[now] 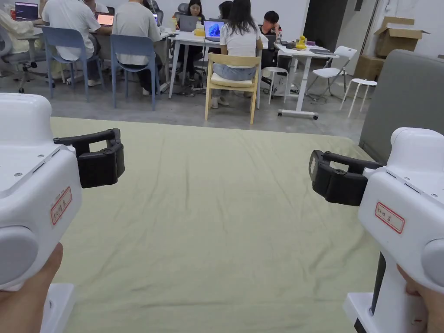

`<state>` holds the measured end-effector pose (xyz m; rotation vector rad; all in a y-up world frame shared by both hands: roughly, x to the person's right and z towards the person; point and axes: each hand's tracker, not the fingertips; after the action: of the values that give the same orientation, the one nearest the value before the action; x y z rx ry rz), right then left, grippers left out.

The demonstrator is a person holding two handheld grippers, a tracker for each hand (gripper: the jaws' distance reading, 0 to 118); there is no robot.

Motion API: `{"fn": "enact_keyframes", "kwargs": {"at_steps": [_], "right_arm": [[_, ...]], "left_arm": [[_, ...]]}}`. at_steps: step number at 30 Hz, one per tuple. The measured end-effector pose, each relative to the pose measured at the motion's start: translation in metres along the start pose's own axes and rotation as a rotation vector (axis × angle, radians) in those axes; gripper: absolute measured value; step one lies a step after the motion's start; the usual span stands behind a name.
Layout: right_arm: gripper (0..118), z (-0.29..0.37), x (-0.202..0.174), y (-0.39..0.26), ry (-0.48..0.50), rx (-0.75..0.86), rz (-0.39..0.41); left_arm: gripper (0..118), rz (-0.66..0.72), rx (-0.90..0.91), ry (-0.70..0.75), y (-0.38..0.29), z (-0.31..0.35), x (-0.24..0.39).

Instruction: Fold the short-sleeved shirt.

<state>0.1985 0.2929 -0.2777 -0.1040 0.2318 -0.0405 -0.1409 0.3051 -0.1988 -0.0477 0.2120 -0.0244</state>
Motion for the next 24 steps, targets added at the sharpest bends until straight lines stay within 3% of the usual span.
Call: {"fn": "enact_keyframes", "kwargs": {"at_steps": [3, 7, 14, 19, 21, 24], "right_arm": [[118, 0.003, 0.0, 0.002, 0.01, -0.002, -0.015], [118, 0.004, -0.007, 0.008, -0.072, -0.028, 0.016], [118, 0.009, -0.011, 0.004, -0.059, 0.023, 0.048], [118, 0.01, -0.002, 0.012, 0.027, 0.039, -0.059], [118, 0.006, -0.003, 0.011, -0.004, 0.037, -0.052], [118, 0.004, -0.008, 0.004, -0.056, 0.051, 0.055]], "left_arm": [[112, 0.0, -0.006, -0.006, -0.001, -0.001, 0.001], [112, -0.009, -0.01, -0.009, -0.001, -0.002, 0.003], [112, -0.004, 0.004, -0.016, 0.0, 0.001, 0.008], [112, 0.0, 0.004, -0.023, 0.002, -0.001, 0.009], [112, 0.002, 0.004, -0.025, 0.003, -0.001, 0.01], [112, -0.01, 0.01, -0.021, 0.003, -0.001, 0.011]]}}
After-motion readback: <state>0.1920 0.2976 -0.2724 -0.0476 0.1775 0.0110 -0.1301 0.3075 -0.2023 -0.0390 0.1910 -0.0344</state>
